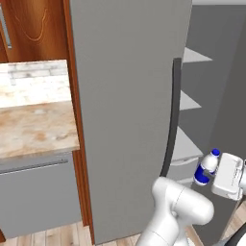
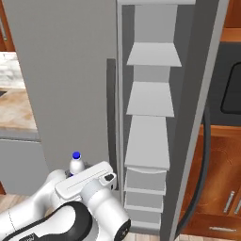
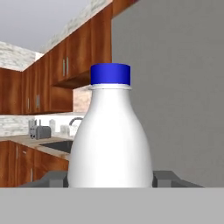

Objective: Take the bottled waters from the counter and place them in the freezer to freeze. Close the freezer door after placing the bottles.

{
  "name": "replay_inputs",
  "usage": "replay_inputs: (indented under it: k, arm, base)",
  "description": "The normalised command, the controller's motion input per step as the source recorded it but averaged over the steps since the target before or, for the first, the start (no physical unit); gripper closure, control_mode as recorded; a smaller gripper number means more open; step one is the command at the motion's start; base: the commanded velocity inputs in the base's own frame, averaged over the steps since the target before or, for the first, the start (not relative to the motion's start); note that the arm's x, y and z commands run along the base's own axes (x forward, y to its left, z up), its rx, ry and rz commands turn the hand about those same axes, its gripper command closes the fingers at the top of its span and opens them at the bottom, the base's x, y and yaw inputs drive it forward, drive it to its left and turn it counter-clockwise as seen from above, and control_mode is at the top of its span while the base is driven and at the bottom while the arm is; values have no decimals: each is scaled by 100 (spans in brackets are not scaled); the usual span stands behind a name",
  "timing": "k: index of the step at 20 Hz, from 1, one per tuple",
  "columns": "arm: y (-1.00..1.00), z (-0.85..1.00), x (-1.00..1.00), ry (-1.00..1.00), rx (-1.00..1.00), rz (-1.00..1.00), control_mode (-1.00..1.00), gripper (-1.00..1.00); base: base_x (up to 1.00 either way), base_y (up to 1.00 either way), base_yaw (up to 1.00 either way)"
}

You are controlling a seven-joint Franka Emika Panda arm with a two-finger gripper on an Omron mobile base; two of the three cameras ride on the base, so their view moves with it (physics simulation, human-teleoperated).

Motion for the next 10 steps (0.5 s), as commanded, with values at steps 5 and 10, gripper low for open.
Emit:
replay_inputs:
  k: [5, 10]
  arm:
    - [0, 0, 0, 0, 0, 0, 100, 100]
    - [0, 0, 0, 0, 0, 0, 100, 100]
  base:
    - [51, 14, 6]
    - [53, 23, 6]
